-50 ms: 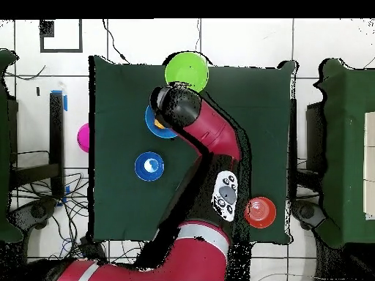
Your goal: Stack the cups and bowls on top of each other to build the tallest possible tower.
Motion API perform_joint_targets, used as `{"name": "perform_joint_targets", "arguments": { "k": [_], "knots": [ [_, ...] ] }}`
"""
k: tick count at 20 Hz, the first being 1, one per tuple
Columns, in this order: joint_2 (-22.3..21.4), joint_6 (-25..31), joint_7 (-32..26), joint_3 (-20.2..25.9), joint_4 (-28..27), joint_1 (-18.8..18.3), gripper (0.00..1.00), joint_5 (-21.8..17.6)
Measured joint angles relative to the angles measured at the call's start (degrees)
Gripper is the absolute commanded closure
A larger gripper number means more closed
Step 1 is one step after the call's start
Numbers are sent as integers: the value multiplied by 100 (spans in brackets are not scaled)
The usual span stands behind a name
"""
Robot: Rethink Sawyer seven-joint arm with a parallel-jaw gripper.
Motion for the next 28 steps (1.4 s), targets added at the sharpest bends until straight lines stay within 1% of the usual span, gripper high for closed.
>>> {"name": "perform_joint_targets", "arguments": {
  "k": [9,18,22,28],
  "knots": [
    [188,-14,0,-48,-207,-170,0,0],
    [276,-129,0,17,-230,-328,0,25],
    [272,-156,0,203,-232,-415,0,92],
    [263,-156,0,459,-222,-435,0,240]
  ]
}}
